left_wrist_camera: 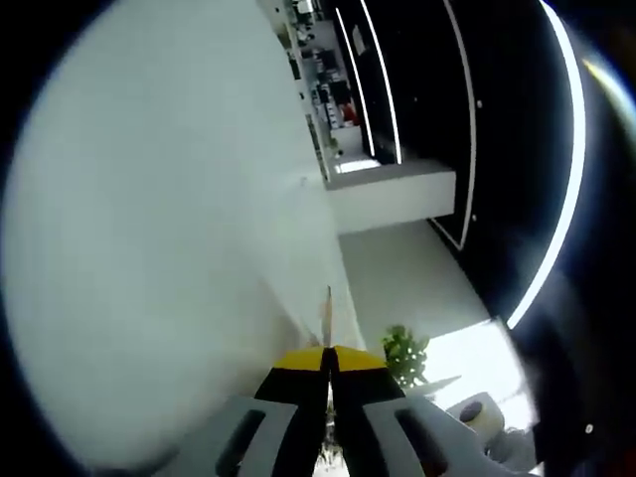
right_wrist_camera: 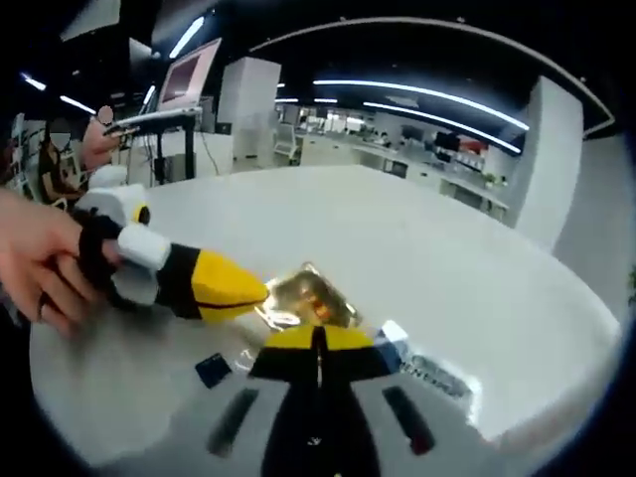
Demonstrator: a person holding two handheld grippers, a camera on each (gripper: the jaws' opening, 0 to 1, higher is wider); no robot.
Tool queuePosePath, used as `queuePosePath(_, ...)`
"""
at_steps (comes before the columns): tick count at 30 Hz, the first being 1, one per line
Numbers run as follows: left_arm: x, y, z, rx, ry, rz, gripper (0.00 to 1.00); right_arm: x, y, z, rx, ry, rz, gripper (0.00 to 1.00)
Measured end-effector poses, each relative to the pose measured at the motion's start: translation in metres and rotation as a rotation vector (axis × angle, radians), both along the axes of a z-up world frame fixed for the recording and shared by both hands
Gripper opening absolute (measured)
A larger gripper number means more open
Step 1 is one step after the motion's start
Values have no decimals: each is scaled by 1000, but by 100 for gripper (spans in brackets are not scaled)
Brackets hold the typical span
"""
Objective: Arrange the skincare products in the storage area until every visible bottle or jar stands upright without overlapping.
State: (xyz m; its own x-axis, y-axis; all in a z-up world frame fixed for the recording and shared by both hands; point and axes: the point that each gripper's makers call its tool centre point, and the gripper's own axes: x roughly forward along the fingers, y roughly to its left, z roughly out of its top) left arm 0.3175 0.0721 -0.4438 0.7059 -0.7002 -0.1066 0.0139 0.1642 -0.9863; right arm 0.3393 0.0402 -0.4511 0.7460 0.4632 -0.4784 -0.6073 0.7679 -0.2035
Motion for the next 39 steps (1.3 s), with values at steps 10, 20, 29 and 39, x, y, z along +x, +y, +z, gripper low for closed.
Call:
queuePosePath(10, -1, -1, -3, 23, 0, -7, 0, -2, 1, -10, -39, 31, 11, 0)
queuePosePath(20, -3, 1, -5, 87, -34, -38, 1, -3, 7, -20, -66, 61, 28, 0)
queuePosePath(29, 14, 31, 12, 132, -121, 24, 0, -2, 7, -21, -69, 71, 28, 0)
queuePosePath(39, 20, 31, 6, 548, -385, -179, 0, -1, 5, -21, -66, 72, 13, 0)
